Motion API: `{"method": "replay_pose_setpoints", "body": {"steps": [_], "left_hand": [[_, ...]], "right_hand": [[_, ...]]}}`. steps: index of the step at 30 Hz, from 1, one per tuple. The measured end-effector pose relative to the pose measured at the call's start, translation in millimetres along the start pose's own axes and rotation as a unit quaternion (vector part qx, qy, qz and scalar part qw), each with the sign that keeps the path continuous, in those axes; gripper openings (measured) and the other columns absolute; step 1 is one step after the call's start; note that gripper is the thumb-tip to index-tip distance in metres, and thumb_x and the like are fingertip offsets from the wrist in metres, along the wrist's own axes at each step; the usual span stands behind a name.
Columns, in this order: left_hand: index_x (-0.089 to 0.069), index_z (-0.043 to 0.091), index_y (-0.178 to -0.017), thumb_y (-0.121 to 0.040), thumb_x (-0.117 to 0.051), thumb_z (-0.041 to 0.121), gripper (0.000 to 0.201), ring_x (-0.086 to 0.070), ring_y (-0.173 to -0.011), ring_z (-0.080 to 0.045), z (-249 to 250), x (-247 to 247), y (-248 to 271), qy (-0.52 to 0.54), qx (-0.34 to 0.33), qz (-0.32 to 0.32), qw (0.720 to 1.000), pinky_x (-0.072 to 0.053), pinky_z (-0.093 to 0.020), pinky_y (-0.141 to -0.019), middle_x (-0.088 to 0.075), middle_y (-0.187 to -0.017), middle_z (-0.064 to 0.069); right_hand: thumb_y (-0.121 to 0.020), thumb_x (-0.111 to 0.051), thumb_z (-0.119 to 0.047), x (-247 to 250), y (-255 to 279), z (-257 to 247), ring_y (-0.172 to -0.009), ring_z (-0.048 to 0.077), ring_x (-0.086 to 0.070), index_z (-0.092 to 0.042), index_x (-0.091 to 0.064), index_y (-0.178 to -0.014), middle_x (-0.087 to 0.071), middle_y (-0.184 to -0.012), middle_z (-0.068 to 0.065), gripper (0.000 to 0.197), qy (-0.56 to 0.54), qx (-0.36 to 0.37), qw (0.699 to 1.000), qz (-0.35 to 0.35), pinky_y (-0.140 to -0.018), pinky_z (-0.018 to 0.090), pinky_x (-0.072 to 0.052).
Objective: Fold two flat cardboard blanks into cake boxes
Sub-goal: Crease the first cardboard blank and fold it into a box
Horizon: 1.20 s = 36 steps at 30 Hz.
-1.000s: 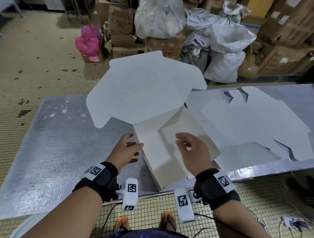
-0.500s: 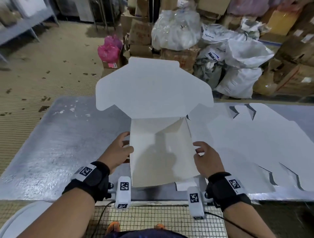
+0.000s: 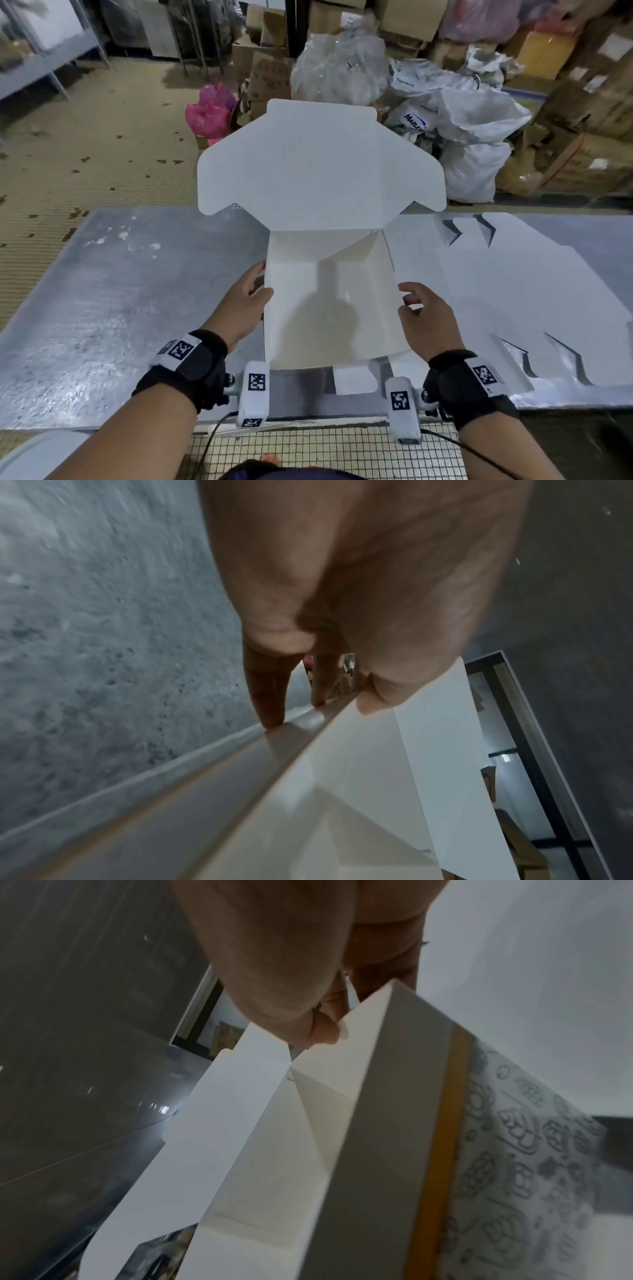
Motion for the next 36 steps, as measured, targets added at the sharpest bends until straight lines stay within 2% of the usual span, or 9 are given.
{"method": "replay_pose_setpoints", "body": {"steps": [3,7,13,16,21,24,27,30,36], "left_hand": [[-0.048,0.047,-0.134,-0.103,-0.047,0.014,0.045,-0.067,-0.103,-0.002,6,-15,-15,0.000,-0.006,-0.030,1.000,-0.053,-0.020,-0.080,-0.064,-0.125,0.019],[-0.045,0.043,-0.144,-0.103,-0.049,0.020,0.047,-0.061,-0.119,-0.007,16,-30,-32,-0.009,-0.009,-0.068,0.998,-0.050,-0.035,-0.102,-0.060,-0.136,0.016],[-0.045,0.041,-0.144,-0.104,-0.049,0.025,0.044,-0.060,-0.121,-0.009,22,-51,-47,-0.020,-0.008,-0.082,0.996,-0.048,-0.037,-0.106,-0.058,-0.137,0.014],[-0.044,0.037,-0.146,-0.103,-0.050,0.024,0.045,-0.064,-0.113,-0.009,18,-57,-54,-0.023,0.011,-0.069,0.997,-0.053,-0.031,-0.094,-0.058,-0.136,0.011],[-0.042,0.029,-0.137,-0.101,-0.055,0.016,0.041,-0.065,-0.097,-0.007,15,-68,-64,-0.071,0.061,-0.032,0.995,-0.051,-0.018,-0.069,-0.055,-0.129,0.005],[-0.042,0.026,-0.141,-0.096,-0.063,0.020,0.050,-0.058,-0.116,-0.013,25,-65,-67,-0.112,0.069,0.014,0.991,-0.052,-0.035,-0.095,-0.052,-0.140,0.001],[-0.035,0.025,-0.148,-0.094,-0.066,0.031,0.063,-0.045,-0.133,-0.019,49,-72,-65,-0.152,0.046,0.115,0.981,-0.042,-0.040,-0.108,-0.046,-0.148,0.000],[-0.046,0.027,-0.139,-0.095,-0.063,0.033,0.047,-0.049,-0.127,-0.014,82,-106,-54,-0.140,-0.004,0.172,0.975,-0.043,-0.031,-0.096,-0.054,-0.133,0.008],[-0.062,0.034,-0.115,-0.092,-0.065,0.041,0.024,-0.064,-0.091,-0.004,83,-203,-48,-0.146,0.013,0.066,0.987,-0.046,-0.019,-0.065,-0.065,-0.112,0.017]], "right_hand": [[-0.094,-0.051,-0.005,14,0,9,-0.078,-0.002,-0.058,-0.023,-0.062,-0.125,-0.062,-0.102,-0.005,0.038,0.006,-0.014,0.999,0.031,-0.058,0.005,-0.039],[-0.094,-0.049,-0.004,30,-2,18,-0.077,-0.002,-0.058,-0.021,-0.063,-0.127,-0.063,-0.105,-0.005,0.040,0.012,-0.025,0.997,0.070,-0.059,0.000,-0.038],[-0.097,-0.046,-0.006,39,-14,29,-0.087,0.011,-0.061,-0.022,-0.061,-0.132,-0.065,-0.118,-0.002,0.041,0.023,-0.030,0.996,0.077,-0.075,0.017,-0.039],[-0.095,-0.048,-0.005,42,-26,39,-0.082,0.008,-0.061,-0.023,-0.063,-0.126,-0.065,-0.112,-0.004,0.039,0.021,-0.027,0.997,0.068,-0.066,0.009,-0.039],[-0.086,-0.063,-0.013,43,-55,60,-0.080,0.015,-0.063,-0.029,-0.062,-0.104,-0.067,-0.096,-0.005,0.023,0.016,-0.032,0.998,-0.055,-0.069,0.024,-0.049],[-0.085,-0.069,-0.014,52,-71,62,-0.075,0.021,-0.069,-0.027,-0.064,-0.101,-0.070,-0.091,-0.001,0.022,-0.030,-0.020,0.989,-0.147,-0.074,0.037,-0.057],[-0.089,-0.071,-0.027,69,-91,62,-0.080,0.019,-0.072,-0.023,-0.066,-0.106,-0.073,-0.096,0.001,0.017,-0.055,-0.006,0.970,-0.238,-0.069,0.030,-0.056],[-0.093,-0.065,-0.030,91,-116,67,-0.081,0.018,-0.072,-0.020,-0.067,-0.107,-0.073,-0.100,0.001,0.017,-0.063,0.015,0.967,-0.248,-0.072,0.031,-0.055],[-0.096,-0.062,-0.024,130,-185,76,-0.080,0.021,-0.068,-0.016,-0.060,-0.117,-0.068,-0.108,0.007,0.022,-0.127,0.015,0.980,-0.155,-0.072,0.035,-0.056]]}}
Point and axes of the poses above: each hand's wrist, its own y-axis away from the middle knuckle, its own x-axis out of the back of the hand, z = x × y, the point moved 5 cm from there along -y, towards the middle knuckle
